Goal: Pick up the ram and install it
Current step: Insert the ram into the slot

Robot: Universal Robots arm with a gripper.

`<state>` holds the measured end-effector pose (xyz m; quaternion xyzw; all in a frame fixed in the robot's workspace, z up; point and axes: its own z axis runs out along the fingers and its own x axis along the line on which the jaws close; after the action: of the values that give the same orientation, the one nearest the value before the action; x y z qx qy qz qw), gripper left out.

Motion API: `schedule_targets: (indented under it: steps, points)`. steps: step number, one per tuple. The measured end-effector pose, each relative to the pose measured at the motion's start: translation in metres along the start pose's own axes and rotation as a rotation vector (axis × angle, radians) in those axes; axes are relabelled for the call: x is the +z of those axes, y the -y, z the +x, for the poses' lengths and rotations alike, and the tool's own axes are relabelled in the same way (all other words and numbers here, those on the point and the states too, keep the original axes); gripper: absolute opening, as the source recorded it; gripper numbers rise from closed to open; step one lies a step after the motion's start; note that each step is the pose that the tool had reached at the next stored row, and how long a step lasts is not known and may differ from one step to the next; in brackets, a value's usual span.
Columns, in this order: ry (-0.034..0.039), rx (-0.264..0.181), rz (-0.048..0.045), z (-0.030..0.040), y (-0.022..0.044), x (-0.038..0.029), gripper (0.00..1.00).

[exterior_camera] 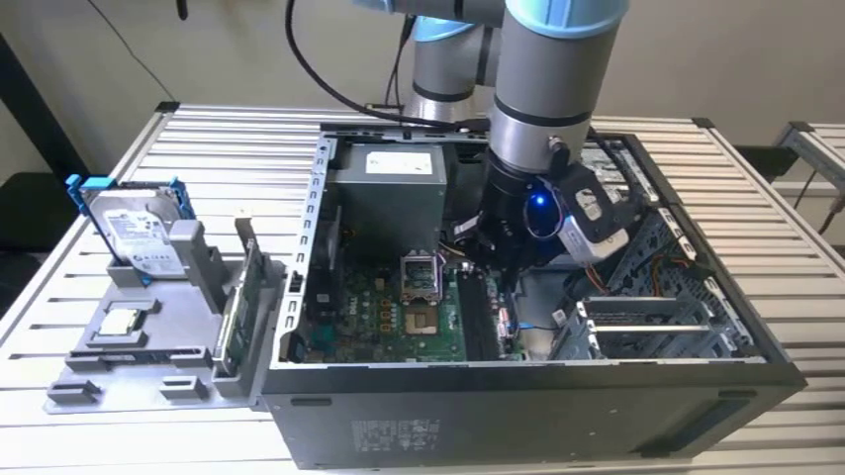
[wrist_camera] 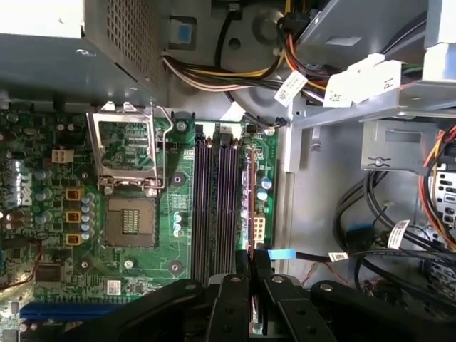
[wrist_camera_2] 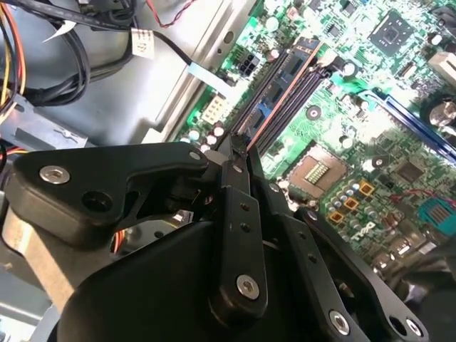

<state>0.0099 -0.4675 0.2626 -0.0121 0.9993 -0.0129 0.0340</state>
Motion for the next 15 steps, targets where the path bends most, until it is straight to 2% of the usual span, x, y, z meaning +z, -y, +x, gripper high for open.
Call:
schedule_targets:
  steps: [12, 15]
  points:
    - [0.0000, 0.000, 0.0051, 0.0024, -0.0006, 0.0204, 0.15]
    - [-0.0001, 0.000, 0.0078, 0.0028, -0.0006, 0.0226, 0.15]
